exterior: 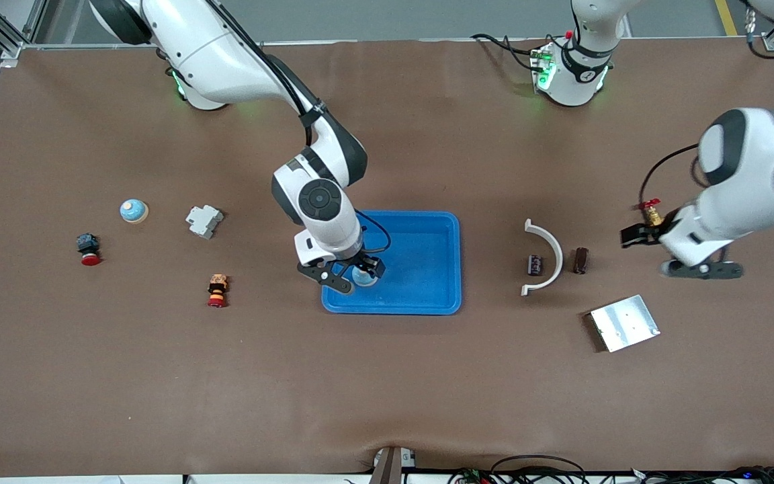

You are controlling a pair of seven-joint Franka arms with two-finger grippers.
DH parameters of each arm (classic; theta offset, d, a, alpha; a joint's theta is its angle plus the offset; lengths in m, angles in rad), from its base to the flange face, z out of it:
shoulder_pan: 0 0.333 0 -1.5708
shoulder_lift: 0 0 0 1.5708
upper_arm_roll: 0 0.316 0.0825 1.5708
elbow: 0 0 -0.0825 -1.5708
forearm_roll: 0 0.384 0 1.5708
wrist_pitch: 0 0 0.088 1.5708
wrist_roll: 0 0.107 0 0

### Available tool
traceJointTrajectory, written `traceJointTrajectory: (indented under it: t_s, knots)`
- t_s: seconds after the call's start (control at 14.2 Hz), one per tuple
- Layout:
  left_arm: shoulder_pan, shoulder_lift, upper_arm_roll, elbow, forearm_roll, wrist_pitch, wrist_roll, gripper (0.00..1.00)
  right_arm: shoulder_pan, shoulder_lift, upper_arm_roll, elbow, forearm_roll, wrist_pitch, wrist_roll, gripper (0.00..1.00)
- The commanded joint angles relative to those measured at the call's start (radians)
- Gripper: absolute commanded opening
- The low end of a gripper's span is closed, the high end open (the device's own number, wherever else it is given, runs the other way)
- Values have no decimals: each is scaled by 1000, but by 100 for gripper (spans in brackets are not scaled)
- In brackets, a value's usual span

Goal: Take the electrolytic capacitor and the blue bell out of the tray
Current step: 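Move the right gripper over the second bell while the left gripper withdraws, then grasp the second bell with the right gripper while the left arm rests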

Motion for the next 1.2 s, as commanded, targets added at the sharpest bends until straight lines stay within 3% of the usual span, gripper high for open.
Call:
traceJointTrajectory:
  t_s: [0.0, 0.42, 0.49, 0.56, 0.7, 0.84, 0.91, 0.99, 1.13]
  knots:
    - [100, -110, -18, -25, -88, -55, 115, 100, 19, 29, -14, 42, -24, -3, 35, 100]
    - [130, -247, -5, -22, -173, -116, 126, 100, 34, 70, -14, 59, -23, 17, 48, 100]
    - [97, -256, 38, -22, -185, -116, 126, 100, 43, 75, -14, 59, -24, 29, 56, 100]
    - [-43, -259, 154, -24, -187, -118, 117, 100, 45, 81, -16, 59, -24, 35, 58, 100]
    - [-355, -262, 479, -20, -187, -116, 103, 100, 46, 82, -16, 59, -24, 37, 59, 100]
    - [-541, -277, 668, -14, -187, -118, 102, 100, 46, 84, -16, 59, -26, 38, 59, 100]
    - [-606, -273, 739, 16, -185, -118, 102, 100, 48, 88, -16, 59, -29, 44, 59, 100]
    - [-629, -256, 767, 65, -185, -118, 103, 100, 54, 90, -19, 59, -40, 47, 59, 100]
    - [-629, -189, 765, 198, -179, -151, 106, 100, 56, 96, -20, 64, -54, 50, 59, 100]
